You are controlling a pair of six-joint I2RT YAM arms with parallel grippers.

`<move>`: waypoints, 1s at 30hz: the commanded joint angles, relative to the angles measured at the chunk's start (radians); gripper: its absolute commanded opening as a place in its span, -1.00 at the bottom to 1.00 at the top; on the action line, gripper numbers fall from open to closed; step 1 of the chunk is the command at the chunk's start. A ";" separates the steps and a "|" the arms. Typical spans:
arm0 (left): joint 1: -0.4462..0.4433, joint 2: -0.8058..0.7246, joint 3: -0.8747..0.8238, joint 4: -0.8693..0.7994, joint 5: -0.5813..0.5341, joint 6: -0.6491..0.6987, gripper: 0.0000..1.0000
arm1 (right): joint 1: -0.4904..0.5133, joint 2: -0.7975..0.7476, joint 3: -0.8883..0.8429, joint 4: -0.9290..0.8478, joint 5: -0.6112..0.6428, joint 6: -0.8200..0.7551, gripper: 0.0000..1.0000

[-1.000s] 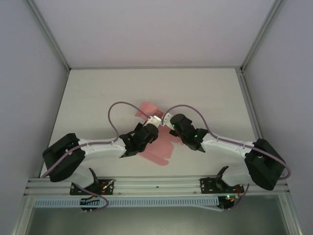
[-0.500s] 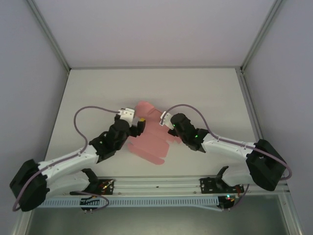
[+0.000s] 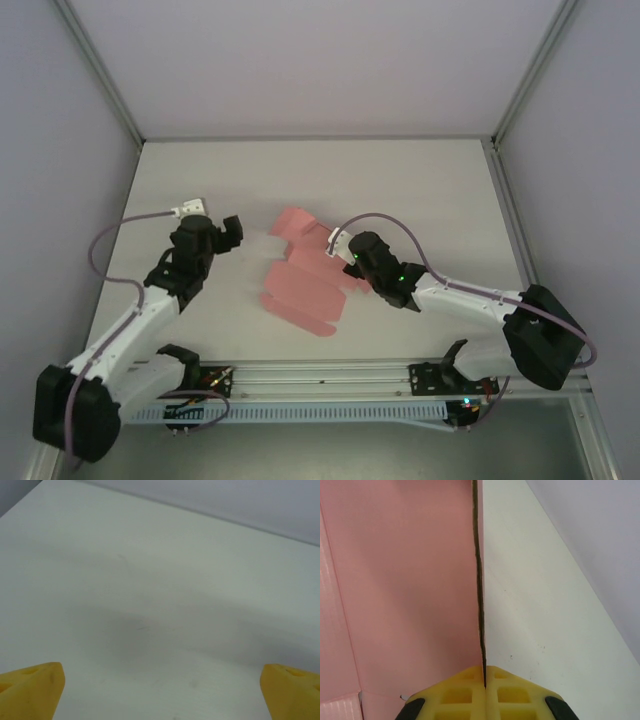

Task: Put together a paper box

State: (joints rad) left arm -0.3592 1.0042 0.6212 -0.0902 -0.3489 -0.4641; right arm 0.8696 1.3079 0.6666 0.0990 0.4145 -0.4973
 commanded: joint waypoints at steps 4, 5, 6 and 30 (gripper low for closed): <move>0.081 0.234 0.108 0.072 0.248 0.009 0.99 | -0.001 -0.020 0.015 -0.011 0.011 -0.008 -1.00; 0.082 0.263 0.115 0.110 0.283 0.029 1.00 | -0.001 -0.022 0.015 -0.011 0.011 -0.009 -1.00; 0.082 0.293 0.129 0.130 0.319 0.045 0.99 | -0.001 -0.023 0.014 -0.011 0.011 -0.012 -1.00; -0.071 0.425 0.134 0.311 0.813 0.335 1.00 | -0.001 -0.021 0.023 0.006 -0.004 -0.031 -1.00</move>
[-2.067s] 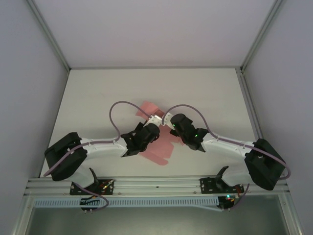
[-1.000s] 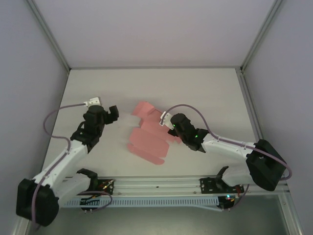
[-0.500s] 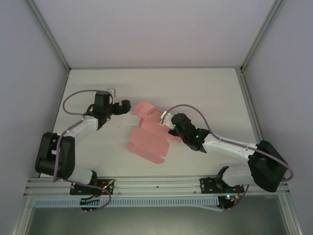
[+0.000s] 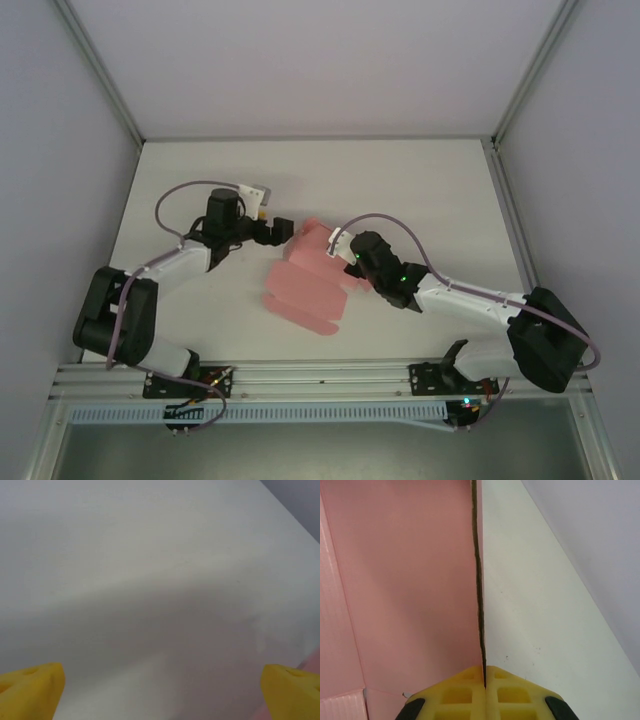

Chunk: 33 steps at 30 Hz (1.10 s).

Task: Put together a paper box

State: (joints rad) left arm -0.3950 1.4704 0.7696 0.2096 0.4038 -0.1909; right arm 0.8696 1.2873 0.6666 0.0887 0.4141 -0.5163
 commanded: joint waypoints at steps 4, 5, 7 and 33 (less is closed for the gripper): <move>-0.100 -0.050 -0.030 0.021 0.034 0.079 0.99 | -0.001 0.010 0.027 0.026 -0.010 -0.013 -1.00; -0.106 -0.045 -0.034 0.022 0.027 0.076 0.99 | 0.000 0.012 0.029 0.029 -0.010 -0.014 -1.00; -0.108 -0.037 -0.036 0.024 0.013 0.067 0.99 | -0.001 0.011 0.030 0.028 -0.011 -0.015 -1.00; 0.069 -0.310 -0.266 0.119 0.095 0.070 0.90 | 0.077 0.087 0.128 -0.050 0.140 -0.188 -1.00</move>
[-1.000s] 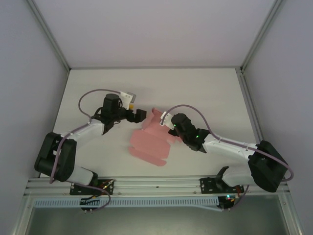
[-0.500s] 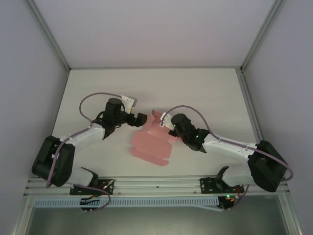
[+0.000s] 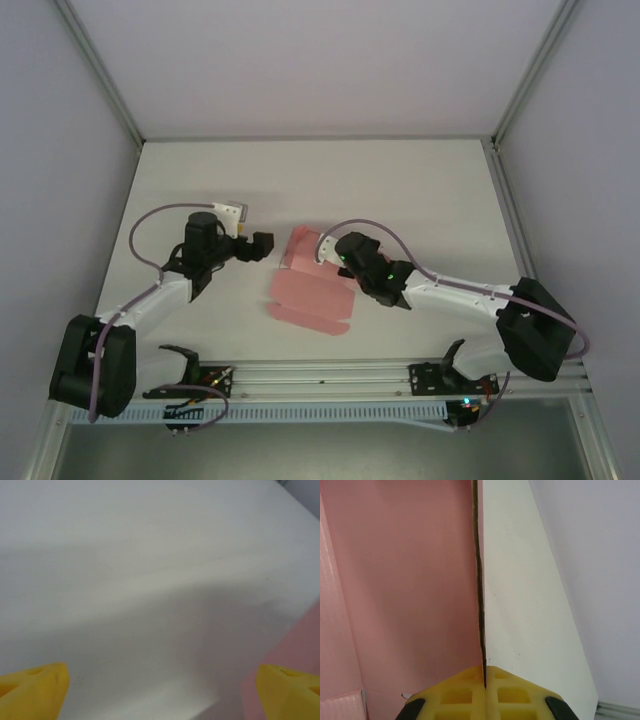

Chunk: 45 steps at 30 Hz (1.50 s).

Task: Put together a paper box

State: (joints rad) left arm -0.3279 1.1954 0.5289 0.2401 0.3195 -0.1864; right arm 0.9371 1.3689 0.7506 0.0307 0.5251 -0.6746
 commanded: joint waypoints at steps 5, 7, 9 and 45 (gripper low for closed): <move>0.001 0.027 -0.047 0.162 0.349 0.101 0.80 | 0.015 0.010 0.057 -0.001 0.018 -0.024 -1.00; -0.009 0.071 -0.026 0.167 0.388 0.096 0.74 | 0.017 0.012 0.064 -0.012 0.018 -0.022 -1.00; -0.025 0.107 -0.018 0.196 0.388 0.094 0.70 | 0.018 0.016 0.069 -0.021 0.018 -0.019 -1.00; -0.247 0.253 -0.044 0.323 0.018 0.163 0.33 | 0.073 0.139 0.112 -0.072 0.145 0.004 -1.00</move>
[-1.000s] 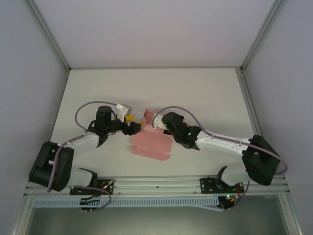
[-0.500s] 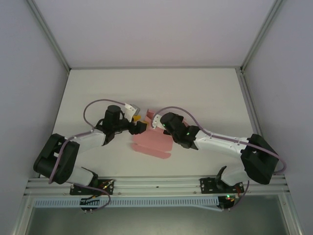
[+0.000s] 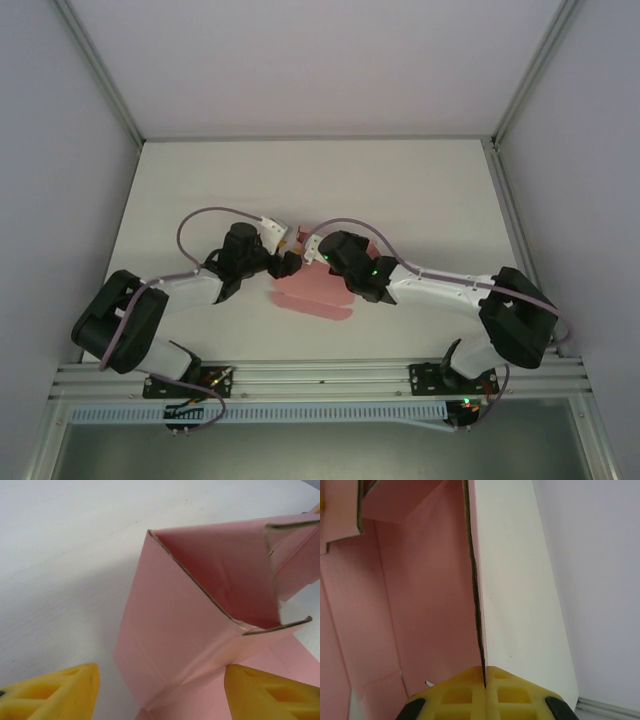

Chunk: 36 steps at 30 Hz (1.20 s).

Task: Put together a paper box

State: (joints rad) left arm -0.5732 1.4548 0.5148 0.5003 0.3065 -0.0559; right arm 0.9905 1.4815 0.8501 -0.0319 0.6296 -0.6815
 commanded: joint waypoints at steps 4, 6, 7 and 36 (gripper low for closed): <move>0.019 -0.031 -0.076 0.073 0.028 0.024 0.31 | 0.025 0.029 -0.039 0.056 0.128 -0.074 -1.00; 0.045 -0.019 -0.076 0.085 0.035 -0.006 0.28 | 0.047 0.029 -0.073 0.108 0.142 -0.117 -1.00; 0.053 -0.009 -0.074 0.089 0.044 -0.014 0.27 | 0.060 0.030 -0.091 0.146 0.146 -0.142 -1.00; 0.039 0.142 -0.005 0.218 0.200 -0.067 -0.21 | 0.094 0.033 -0.111 0.161 0.094 -0.033 -1.00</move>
State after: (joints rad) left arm -0.5312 1.5829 0.5011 0.6353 0.5217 -0.0898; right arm 1.0695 1.5352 0.7547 0.1349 0.7860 -0.7757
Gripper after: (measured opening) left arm 0.408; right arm 0.048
